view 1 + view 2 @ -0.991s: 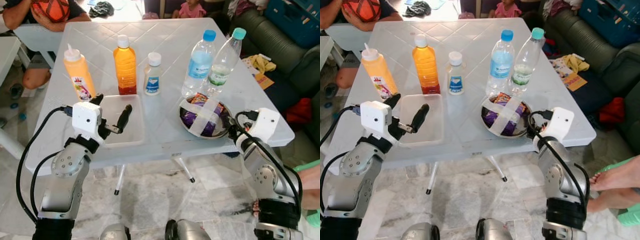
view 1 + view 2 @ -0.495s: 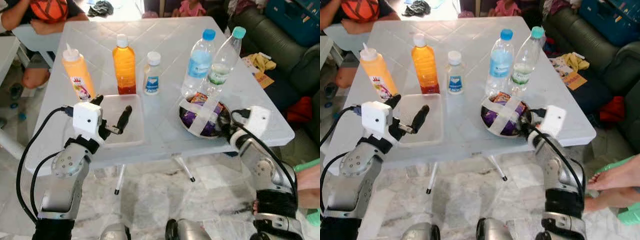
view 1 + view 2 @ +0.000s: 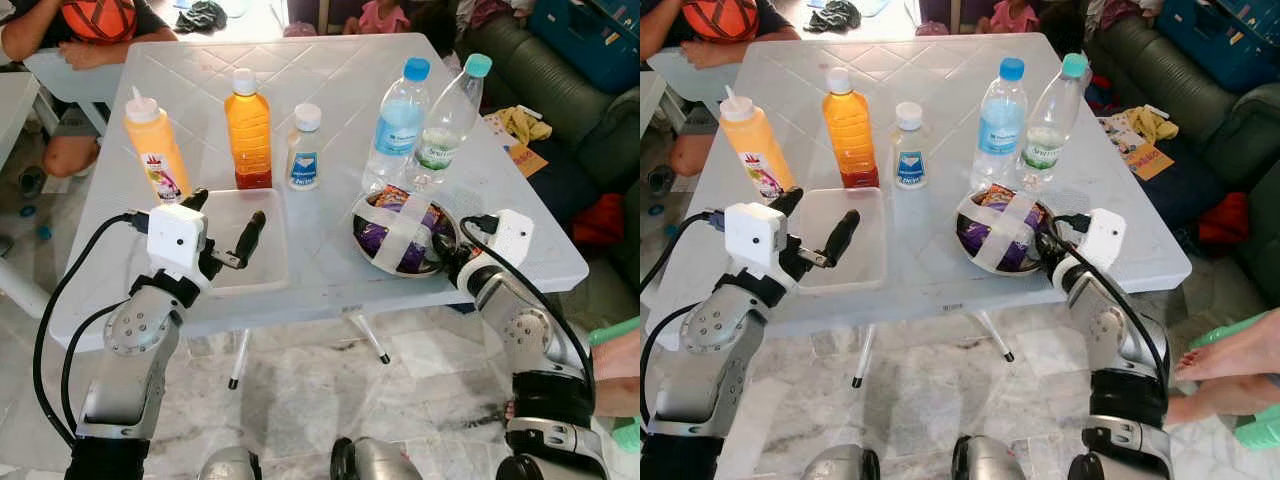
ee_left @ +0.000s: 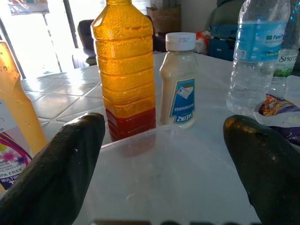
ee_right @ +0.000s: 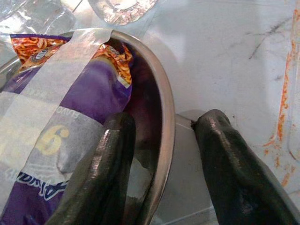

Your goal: Restocking fridge

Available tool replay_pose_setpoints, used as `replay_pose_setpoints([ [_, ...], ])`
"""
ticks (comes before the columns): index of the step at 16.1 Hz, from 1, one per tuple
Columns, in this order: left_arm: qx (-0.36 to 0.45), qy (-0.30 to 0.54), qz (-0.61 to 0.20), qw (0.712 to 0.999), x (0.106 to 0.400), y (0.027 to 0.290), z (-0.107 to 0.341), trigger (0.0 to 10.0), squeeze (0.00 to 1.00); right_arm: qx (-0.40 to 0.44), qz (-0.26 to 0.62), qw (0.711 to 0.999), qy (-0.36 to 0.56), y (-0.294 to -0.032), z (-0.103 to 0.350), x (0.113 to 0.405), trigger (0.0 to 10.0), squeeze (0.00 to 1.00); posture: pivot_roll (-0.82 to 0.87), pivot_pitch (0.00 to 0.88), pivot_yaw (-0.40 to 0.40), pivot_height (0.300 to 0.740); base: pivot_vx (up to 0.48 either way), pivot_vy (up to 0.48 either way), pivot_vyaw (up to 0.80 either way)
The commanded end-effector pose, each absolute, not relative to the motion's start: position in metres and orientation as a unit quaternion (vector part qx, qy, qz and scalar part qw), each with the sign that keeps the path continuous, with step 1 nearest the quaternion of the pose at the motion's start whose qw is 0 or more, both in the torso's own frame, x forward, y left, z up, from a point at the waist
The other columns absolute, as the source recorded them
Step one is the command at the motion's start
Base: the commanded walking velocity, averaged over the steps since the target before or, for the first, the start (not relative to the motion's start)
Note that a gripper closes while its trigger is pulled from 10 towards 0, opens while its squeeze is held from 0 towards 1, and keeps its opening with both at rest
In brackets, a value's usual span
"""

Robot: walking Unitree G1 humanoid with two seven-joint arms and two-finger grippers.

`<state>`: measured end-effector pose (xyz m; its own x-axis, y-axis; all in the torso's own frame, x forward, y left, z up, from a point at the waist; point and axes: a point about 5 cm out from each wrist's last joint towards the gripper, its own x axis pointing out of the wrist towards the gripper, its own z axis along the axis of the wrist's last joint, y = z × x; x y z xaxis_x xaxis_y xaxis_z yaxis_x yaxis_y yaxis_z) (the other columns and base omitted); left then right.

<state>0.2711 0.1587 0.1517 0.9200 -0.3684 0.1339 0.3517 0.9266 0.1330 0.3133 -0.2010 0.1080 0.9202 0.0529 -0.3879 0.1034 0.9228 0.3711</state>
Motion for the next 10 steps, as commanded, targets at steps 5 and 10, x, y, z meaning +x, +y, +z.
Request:
replay_pose_setpoints([
  [5, 0.070, -0.083, -0.187, 0.976, 0.2694, 0.1606, 0.1573, 10.0, 0.00, 0.236, -0.039, 0.942, 0.236, -0.2067, 0.0940, 0.3070, 0.0, 0.00, 0.02, 0.108, -0.036, 0.740, 0.000, 0.000, 0.00],
  [10, 0.072, -0.086, -0.180, 0.977, 0.2680, 0.1627, 0.1586, 10.0, 0.00, 0.247, -0.041, 0.938, 0.239, -0.2082, 0.0956, 0.3096, 0.0, 0.00, 0.01, 0.116, -0.044, 0.740, 0.000, 0.000, 0.00],
])
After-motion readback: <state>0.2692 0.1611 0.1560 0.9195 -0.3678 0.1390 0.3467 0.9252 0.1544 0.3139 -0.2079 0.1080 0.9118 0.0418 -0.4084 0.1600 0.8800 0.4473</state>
